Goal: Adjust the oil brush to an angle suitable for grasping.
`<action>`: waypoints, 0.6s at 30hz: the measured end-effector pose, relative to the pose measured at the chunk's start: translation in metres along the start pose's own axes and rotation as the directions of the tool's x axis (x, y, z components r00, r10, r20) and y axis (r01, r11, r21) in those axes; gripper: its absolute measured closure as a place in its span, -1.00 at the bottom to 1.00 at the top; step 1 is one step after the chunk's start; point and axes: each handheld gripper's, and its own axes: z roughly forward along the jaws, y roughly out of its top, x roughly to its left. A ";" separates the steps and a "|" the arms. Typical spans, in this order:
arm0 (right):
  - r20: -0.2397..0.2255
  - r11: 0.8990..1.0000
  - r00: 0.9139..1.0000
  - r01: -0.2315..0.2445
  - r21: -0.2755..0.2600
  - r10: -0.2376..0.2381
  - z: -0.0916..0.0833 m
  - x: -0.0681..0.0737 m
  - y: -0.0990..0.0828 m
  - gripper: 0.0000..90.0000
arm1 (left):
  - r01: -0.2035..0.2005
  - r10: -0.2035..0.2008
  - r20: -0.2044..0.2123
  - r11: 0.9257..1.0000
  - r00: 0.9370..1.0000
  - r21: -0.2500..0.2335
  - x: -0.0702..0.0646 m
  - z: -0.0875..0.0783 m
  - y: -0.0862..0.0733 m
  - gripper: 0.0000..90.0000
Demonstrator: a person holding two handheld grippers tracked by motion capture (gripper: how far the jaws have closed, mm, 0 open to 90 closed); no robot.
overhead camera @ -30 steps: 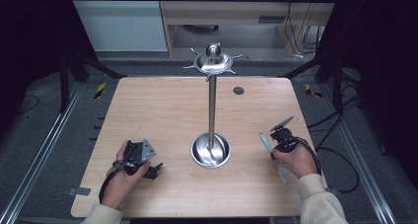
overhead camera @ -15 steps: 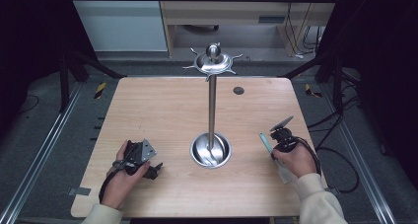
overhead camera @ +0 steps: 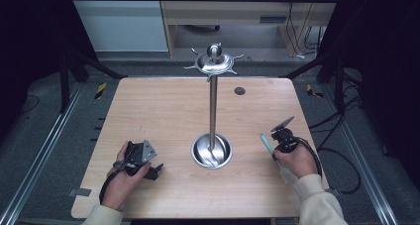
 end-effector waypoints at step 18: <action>-0.002 0.947 0.997 0.069 -0.314 -0.073 -0.069 0.007 0.017 0.83 | 0.014 -0.014 -0.008 1.000 1.000 -0.005 0.002 -0.001 -0.001 -0.93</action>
